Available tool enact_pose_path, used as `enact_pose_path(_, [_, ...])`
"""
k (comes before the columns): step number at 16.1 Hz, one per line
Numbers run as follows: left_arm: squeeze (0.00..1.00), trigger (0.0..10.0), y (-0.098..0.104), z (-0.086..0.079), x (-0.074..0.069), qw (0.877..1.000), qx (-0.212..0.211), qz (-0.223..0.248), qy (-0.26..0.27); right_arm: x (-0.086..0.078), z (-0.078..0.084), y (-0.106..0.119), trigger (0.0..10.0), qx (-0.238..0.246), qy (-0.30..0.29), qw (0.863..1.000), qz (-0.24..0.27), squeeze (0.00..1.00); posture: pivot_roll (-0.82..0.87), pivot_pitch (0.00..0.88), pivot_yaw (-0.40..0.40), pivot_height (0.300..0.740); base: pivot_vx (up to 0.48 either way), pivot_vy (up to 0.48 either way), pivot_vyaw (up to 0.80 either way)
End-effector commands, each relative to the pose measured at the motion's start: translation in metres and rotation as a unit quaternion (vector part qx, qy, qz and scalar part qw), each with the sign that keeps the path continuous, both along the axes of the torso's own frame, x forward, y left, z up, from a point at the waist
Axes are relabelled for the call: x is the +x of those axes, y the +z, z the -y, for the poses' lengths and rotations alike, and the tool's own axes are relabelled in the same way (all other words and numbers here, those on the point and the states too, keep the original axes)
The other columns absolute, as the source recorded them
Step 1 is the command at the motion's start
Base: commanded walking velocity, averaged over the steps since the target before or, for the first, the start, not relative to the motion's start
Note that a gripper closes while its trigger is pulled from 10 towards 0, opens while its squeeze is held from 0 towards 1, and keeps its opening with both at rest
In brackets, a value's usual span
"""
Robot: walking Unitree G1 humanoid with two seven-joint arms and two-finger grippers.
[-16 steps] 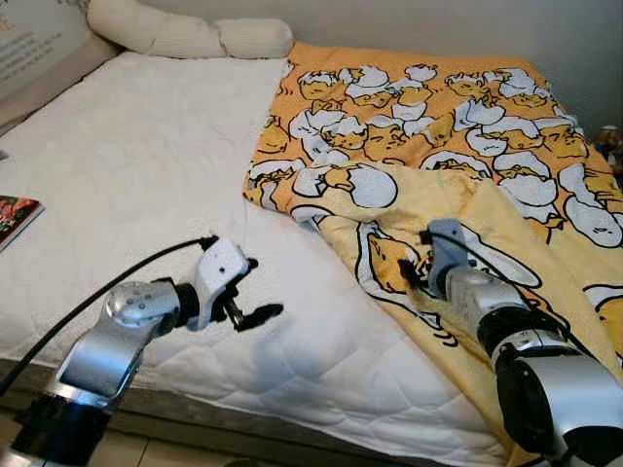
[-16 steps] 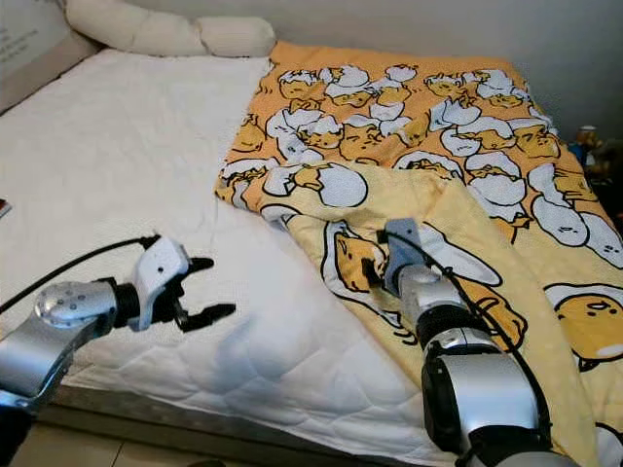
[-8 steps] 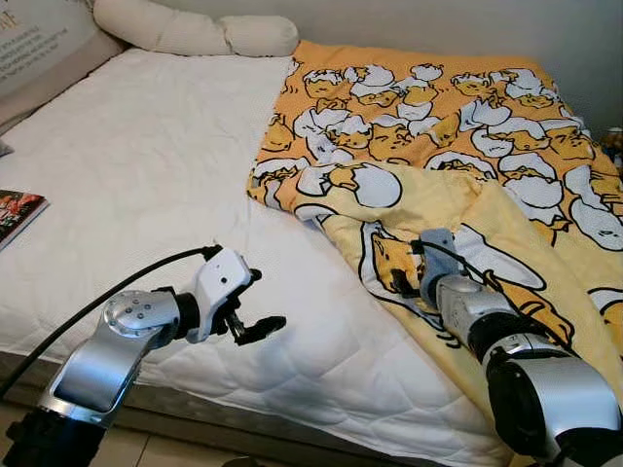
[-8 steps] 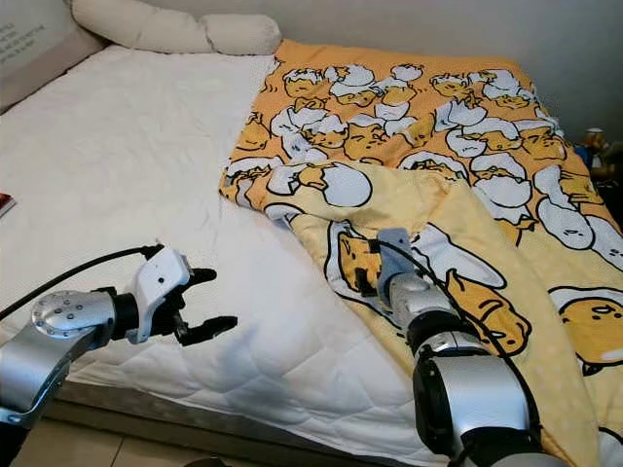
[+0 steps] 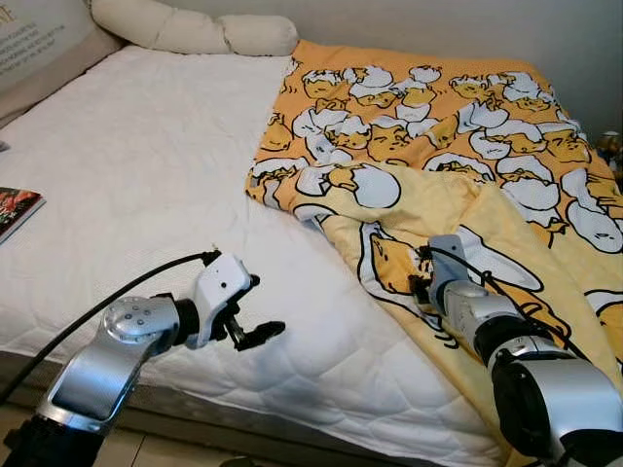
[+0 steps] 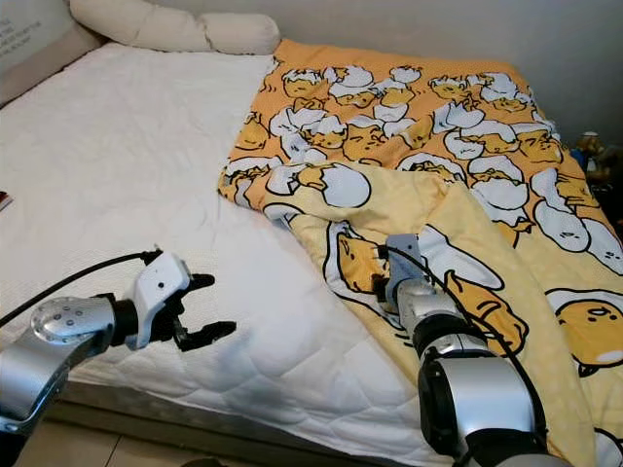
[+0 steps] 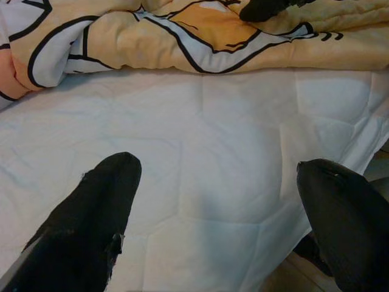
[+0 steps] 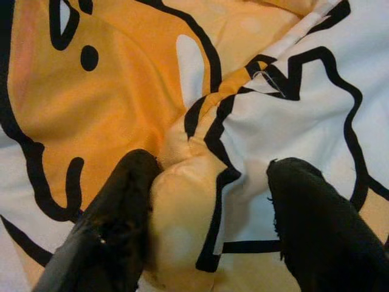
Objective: Clean up the room
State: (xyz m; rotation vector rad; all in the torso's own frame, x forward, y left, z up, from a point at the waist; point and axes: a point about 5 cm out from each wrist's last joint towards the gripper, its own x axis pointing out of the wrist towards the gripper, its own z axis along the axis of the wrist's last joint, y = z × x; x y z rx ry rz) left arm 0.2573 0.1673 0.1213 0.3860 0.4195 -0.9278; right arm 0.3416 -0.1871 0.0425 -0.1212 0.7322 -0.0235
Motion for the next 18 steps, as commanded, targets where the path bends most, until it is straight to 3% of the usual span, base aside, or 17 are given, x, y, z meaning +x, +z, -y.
enact_pose_path(1, [0.47, 10.0, 0.003, 0.004, -0.001, 1.0, -0.005, 0.003, -0.005, -0.004, 0.002, -0.005, 1.1, -0.003, -0.004, 1.0, -0.009, 0.0, 0.09, 0.0, -0.036, 0.74, 0.0, 0.0, 0.0])
enact_pose_path(2, [0.47, 10.0, 0.005, 0.006, 0.001, 1.0, -0.016, 0.006, -0.005, -0.007, 0.003, -0.008, 0.1, -0.004, 0.0, 1.0, -0.013, 0.0, 0.09, 0.0, -0.049, 0.74, 0.0, 0.0, 0.0])
enact_pose_path(13, [0.47, 10.0, 0.003, 0.015, -0.003, 1.0, -0.028, 0.001, -0.007, -0.011, 0.009, -0.012, 0.0, 0.01, -0.008, 1.0, -0.017, 0.0, 0.06, 0.0, -0.038, 0.74, 0.0, 0.0, 0.0])
enact_pose_path(18, [0.48, 10.0, -0.001, 0.019, -0.003, 0.999, -0.032, -0.003, -0.009, -0.014, 0.021, -0.013, 0.0, 0.018, -0.022, 0.999, -0.016, 0.0, 0.05, 0.0, -0.032, 0.74, 0.0, 0.0, 0.0])
